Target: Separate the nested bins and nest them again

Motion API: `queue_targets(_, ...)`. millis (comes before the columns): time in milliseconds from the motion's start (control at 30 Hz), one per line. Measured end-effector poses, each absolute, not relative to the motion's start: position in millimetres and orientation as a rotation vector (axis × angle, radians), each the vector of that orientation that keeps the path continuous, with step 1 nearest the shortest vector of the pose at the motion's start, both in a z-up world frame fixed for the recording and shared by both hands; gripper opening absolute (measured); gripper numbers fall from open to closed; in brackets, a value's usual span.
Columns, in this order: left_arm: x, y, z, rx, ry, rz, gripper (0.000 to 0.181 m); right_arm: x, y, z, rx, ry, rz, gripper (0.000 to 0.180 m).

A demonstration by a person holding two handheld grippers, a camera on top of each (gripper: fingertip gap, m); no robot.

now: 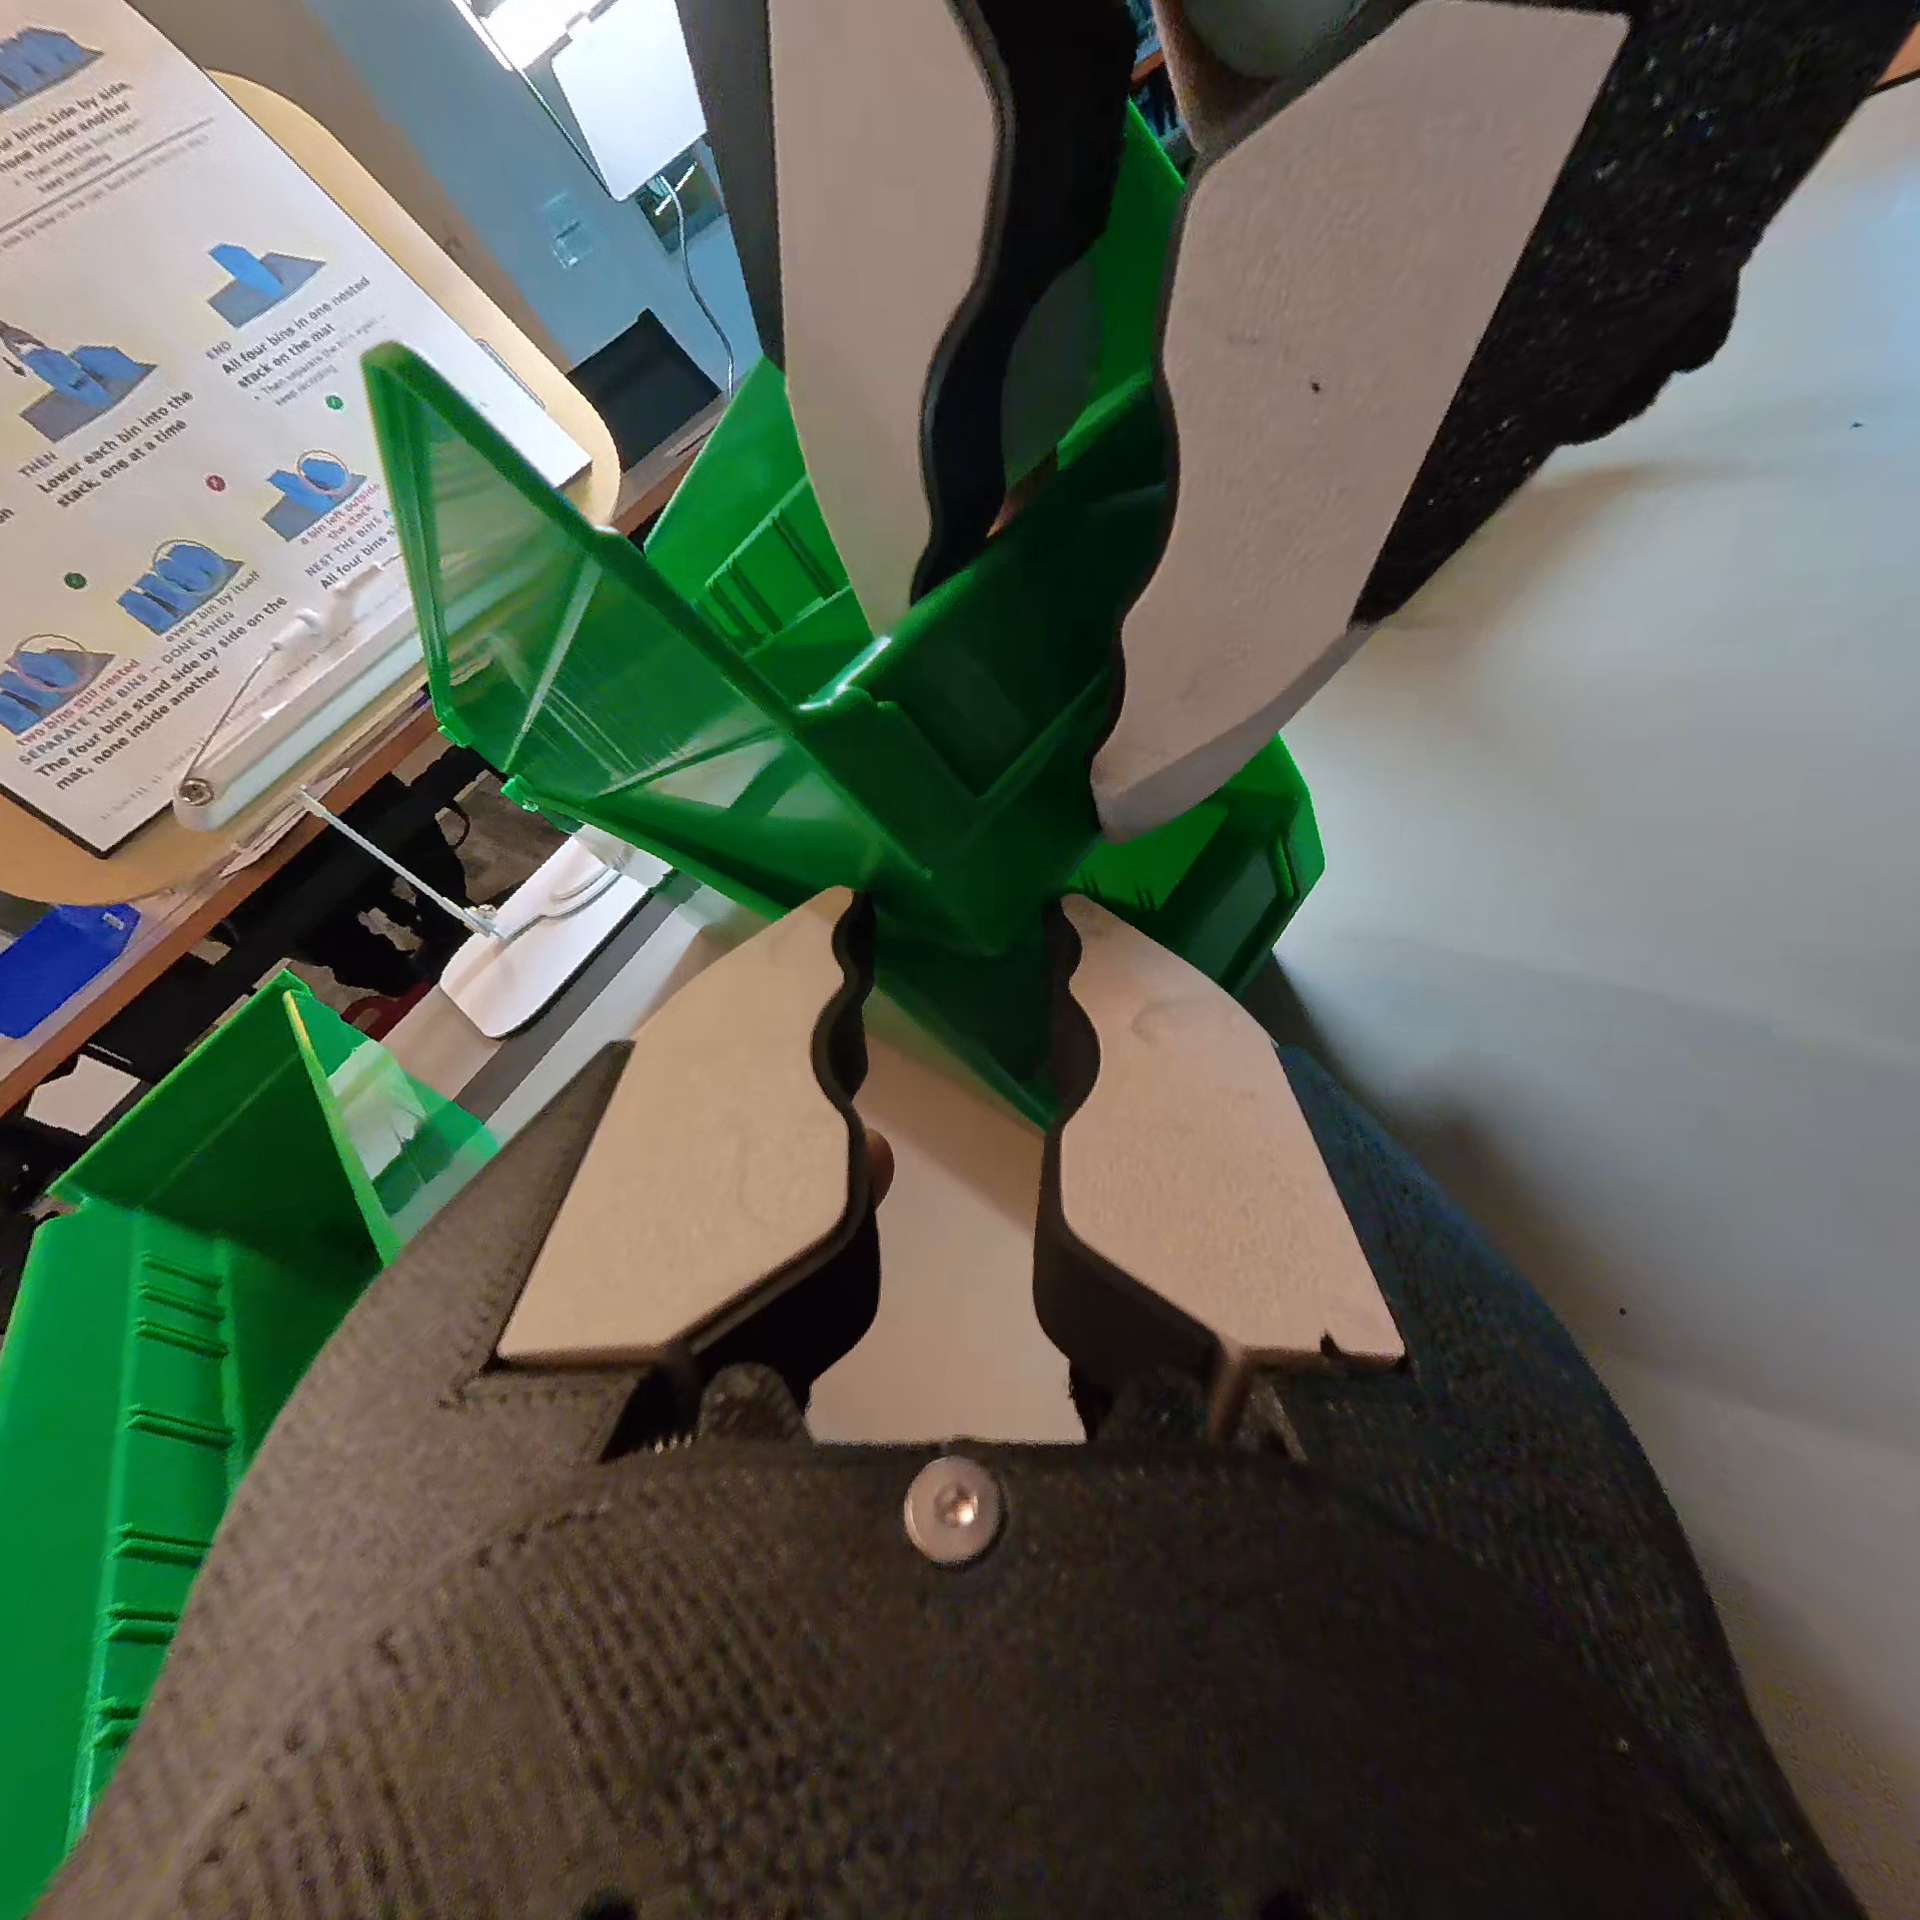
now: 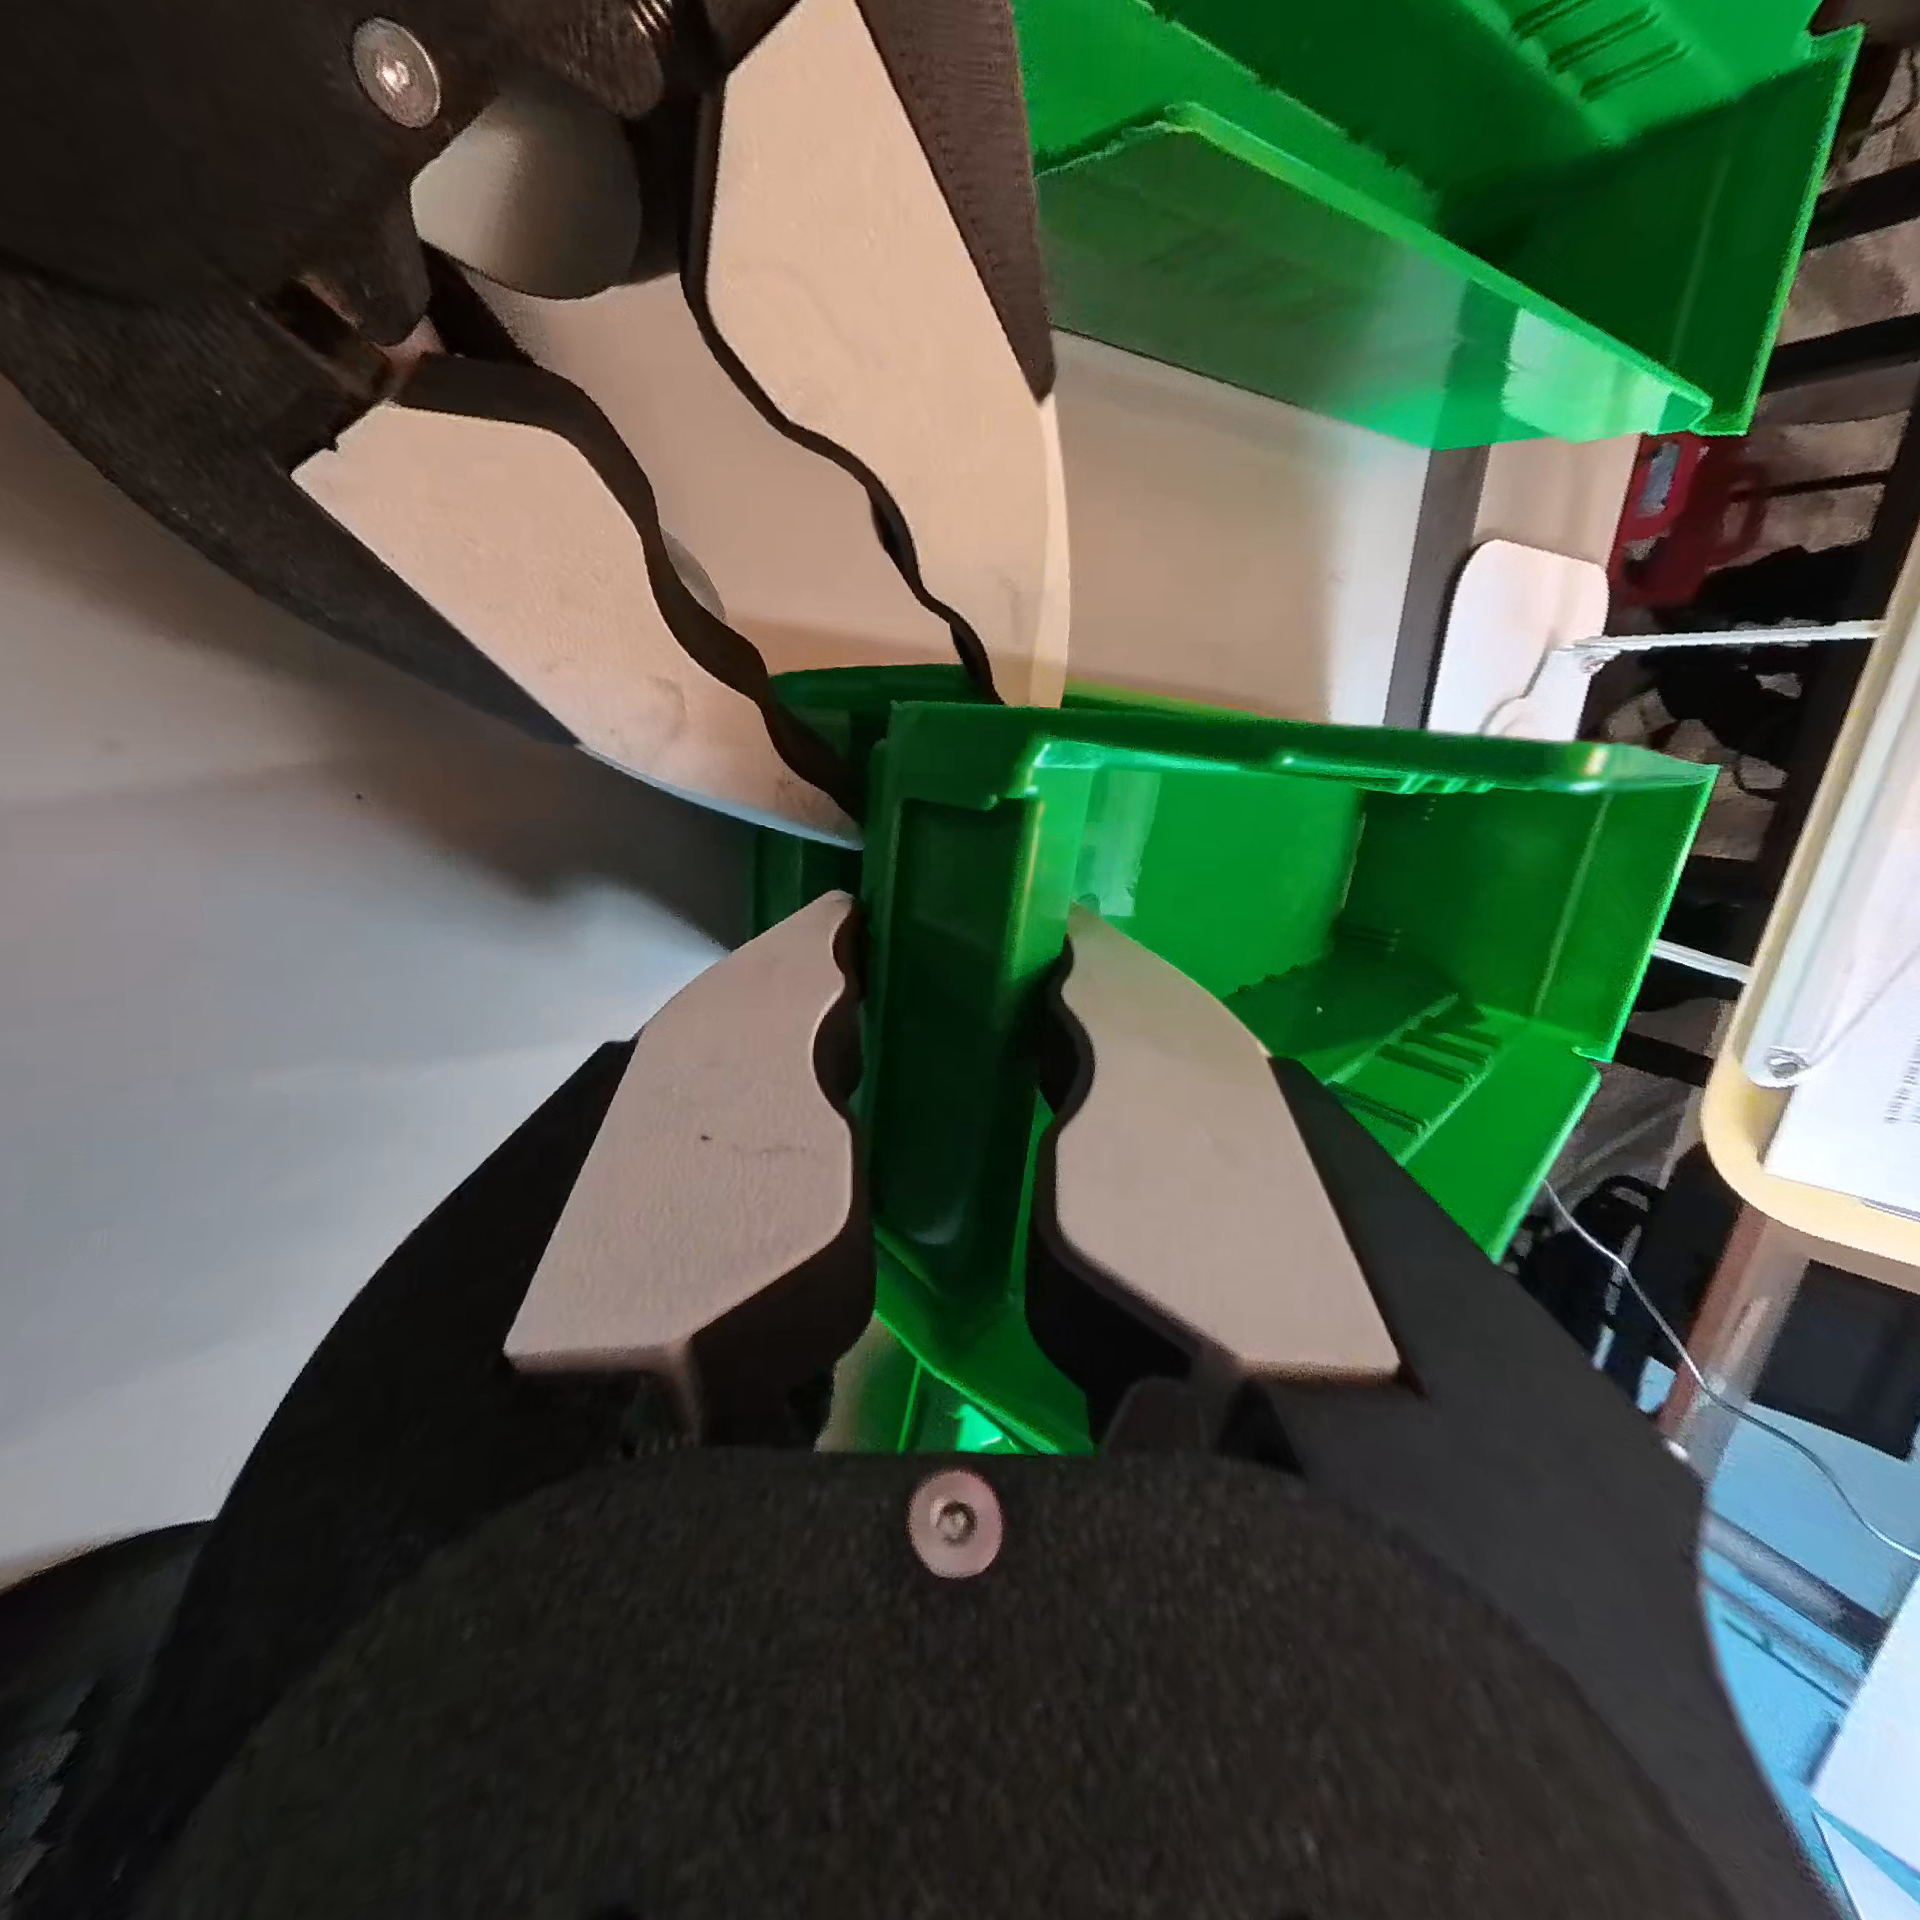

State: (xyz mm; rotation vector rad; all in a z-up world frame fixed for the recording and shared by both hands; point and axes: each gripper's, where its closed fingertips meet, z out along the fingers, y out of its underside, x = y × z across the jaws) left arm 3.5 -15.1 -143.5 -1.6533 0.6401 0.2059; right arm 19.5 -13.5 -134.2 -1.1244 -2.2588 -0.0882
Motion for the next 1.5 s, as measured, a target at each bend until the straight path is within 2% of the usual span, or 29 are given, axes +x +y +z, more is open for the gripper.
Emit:
queue_targets(400,-20.9,-19.2,-142.5,-1.707,0.472,0.143,0.042,13.1,-12.2,-127.8,-1.009,-2.241,-0.087,0.028)
queue_targets(533,-32.5,-19.3,-155.3,-1.794,0.417,0.093,0.035,11.4,-14.8,-114.1,-1.016,-2.228,-0.047,0.028)
queue_targets(667,-34.4,-19.3,-167.5,-1.865,0.407,0.050,0.013,7.1,-16.0,-80.7,-1.007,-2.147,0.020,0.028)
queue_targets(833,-42.2,-18.4,-170.7,-1.905,0.350,0.050,0.010,10.9,-10.7,-27.1,-0.963,-2.046,0.039,0.028)
queue_targets(933,-46.6,-21.1,-171.4,-1.916,0.325,0.060,0.009,25.4,3.8,-16.8,-1.015,-2.031,-0.020,0.028)
queue_targets(1033,-47.3,-26.3,-171.5,-1.920,0.318,0.054,0.009,44.4,28.7,-32.2,-1.087,-2.022,-0.099,0.028)
queue_targets(1167,-46.3,-31.8,-171.8,-1.917,0.323,0.051,0.009,65.9,52.7,-85.1,-1.176,-2.048,-0.137,0.028)
queue_targets(1333,-44.6,-32.4,-175.0,-1.926,0.343,0.064,0.012,75.7,60.3,-152.4,-1.204,-2.071,-0.143,0.028)
queue_targets(1500,-41.0,-30.9,-181.4,-1.949,0.369,0.051,0.016,75.5,61.5,-186.3,-1.194,-2.091,-0.132,0.028)
